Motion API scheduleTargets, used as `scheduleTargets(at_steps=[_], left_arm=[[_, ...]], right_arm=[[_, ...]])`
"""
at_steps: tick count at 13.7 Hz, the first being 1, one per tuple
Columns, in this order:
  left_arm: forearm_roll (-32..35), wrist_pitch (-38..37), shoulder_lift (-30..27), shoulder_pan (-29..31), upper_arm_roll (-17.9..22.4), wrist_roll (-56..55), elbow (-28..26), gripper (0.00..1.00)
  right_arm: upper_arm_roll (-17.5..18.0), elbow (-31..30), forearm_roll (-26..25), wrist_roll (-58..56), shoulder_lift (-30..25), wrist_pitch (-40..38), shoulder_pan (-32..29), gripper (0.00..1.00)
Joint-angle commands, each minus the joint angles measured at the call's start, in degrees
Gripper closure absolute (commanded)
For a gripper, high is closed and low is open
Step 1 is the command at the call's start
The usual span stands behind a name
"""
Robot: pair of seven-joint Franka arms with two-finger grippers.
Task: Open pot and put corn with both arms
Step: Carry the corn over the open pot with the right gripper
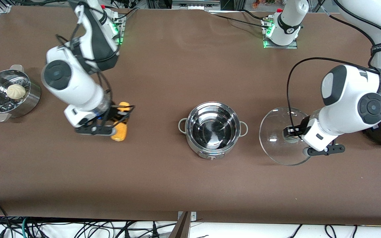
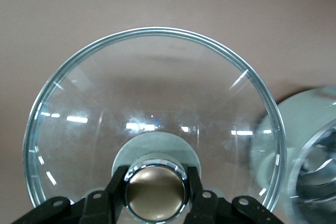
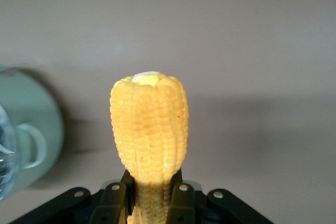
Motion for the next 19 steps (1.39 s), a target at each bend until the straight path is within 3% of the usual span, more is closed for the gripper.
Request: scheduleTargets(at_steps=[1, 4, 8, 13, 19], left_arm=[[-1.25, 3.41, -3.74, 1.26, 2.66, 8.95, -6.68, 1.0], [-1.34, 11.92, -3.66, 4.16, 3.28, 16.68, -13.0, 1.0], [-1.52, 25.2, -1.56, 6.1, 3.99, 22.5, -19.78, 1.0], [-3.0, 36.11, 6.08, 6.01, 3.99, 23.74, -20.06, 1.0], [-7.32, 37.0, 9.0, 4.26, 3.99, 23.47, -18.74, 1.0]], right_arm=[[-0.43, 6.96, -2.38, 1.8, 4.08, -1.6, 5.72, 0.78], [-0.43, 14.86, -2.83, 7.39, 9.96, -1.51, 12.4, 0.79], [-0.34, 30.24, -2.66, 19.98, 21.56, 0.15, 18.47, 0.79], [-0.08, 30.97, -2.22, 26.14, 26.67, 11.91, 21.38, 0.8], [0.01, 30.97, -2.04, 26.41, 29.66, 15.18, 21.91, 0.79]])
